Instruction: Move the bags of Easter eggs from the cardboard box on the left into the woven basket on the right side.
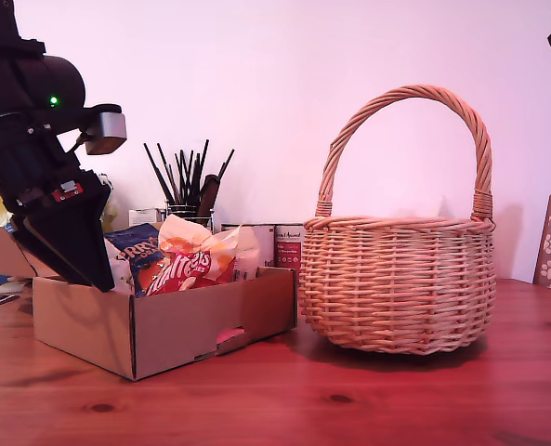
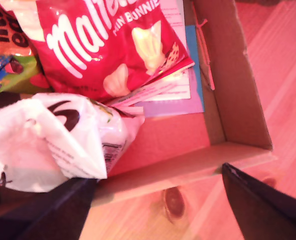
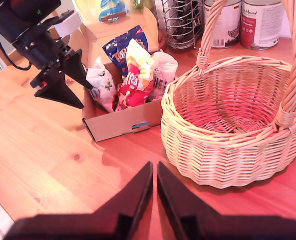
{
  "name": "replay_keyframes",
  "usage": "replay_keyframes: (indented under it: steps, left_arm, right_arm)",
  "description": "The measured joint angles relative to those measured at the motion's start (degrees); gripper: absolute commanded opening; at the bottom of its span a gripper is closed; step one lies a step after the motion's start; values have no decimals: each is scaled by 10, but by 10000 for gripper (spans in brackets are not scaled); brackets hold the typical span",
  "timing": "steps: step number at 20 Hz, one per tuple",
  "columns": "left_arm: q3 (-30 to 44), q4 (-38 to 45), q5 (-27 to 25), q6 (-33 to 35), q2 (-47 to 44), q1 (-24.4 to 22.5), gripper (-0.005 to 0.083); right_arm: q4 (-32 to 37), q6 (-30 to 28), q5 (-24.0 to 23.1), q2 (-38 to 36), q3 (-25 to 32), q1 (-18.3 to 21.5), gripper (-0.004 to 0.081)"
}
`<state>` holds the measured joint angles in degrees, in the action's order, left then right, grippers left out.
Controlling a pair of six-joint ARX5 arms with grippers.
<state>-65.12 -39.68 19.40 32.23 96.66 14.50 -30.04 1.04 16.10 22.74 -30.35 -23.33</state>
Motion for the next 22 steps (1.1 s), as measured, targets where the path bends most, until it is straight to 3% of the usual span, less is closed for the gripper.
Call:
replay_keyframes:
  steps: [2,10,16,22]
  left_arm:
    - [4,57,9,-17,0,0,697]
    - [3,97,9,-52,-5,0,697]
    - [-26,120,-39,-83,-84,1,697]
    - [-30,145,-63,-142,-61,1,748]
  right_arm:
    - [0,0,-4,0,2,1,-5]
    - [0,0,-4,15,2,1,-6]
    - [5,0,-5,32,2,1,-6]
    - [32,0,-5,58,3,1,-6]
